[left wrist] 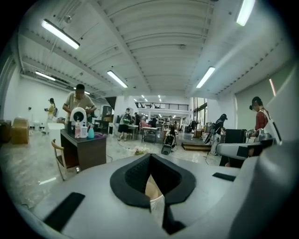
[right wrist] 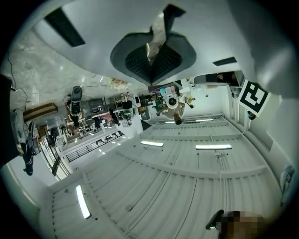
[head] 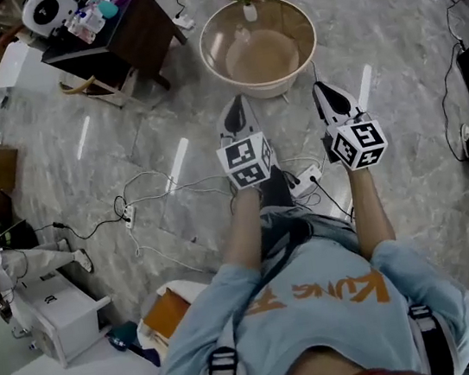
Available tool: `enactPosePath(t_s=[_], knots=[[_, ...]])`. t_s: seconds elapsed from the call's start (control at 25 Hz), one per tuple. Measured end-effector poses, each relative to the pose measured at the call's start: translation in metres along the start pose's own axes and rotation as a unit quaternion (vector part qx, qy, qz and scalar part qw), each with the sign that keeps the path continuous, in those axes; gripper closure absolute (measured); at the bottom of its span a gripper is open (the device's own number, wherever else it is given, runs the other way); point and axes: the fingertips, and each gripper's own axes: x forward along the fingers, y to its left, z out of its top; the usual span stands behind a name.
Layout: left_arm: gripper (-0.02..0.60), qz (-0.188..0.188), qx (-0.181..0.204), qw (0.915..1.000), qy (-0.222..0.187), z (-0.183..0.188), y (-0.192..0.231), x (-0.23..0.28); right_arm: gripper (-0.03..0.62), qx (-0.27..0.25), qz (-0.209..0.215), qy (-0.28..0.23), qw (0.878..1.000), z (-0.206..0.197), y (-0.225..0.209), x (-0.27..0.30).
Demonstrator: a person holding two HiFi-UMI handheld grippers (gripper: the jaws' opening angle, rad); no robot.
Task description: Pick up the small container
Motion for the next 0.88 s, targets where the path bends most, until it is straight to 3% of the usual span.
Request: enactPosePath(t_s=[0.28, 0.52, 0.88], knots=[[0.558, 0.007, 0.001, 0.9987, 0.050, -0.010, 0.082, 0.142, 0.580, 0.003, 0.014, 0.050, 0.999, -0.035, -0.026, 0.162], [0.558, 0.013, -0.025, 0.9971, 0.071, -0.003, 0.141, 0.219, 0.580, -0.007, 0.038, 0.055, 0.998, -0.019, -0.016, 0.279], [0.558, -0.011, -0.042, 0.9966, 0.069, 0.016, 0.144, 0.281, 0.582, -0.014, 0.008, 0.067, 0.998, -0.001, -0.066, 0.313]])
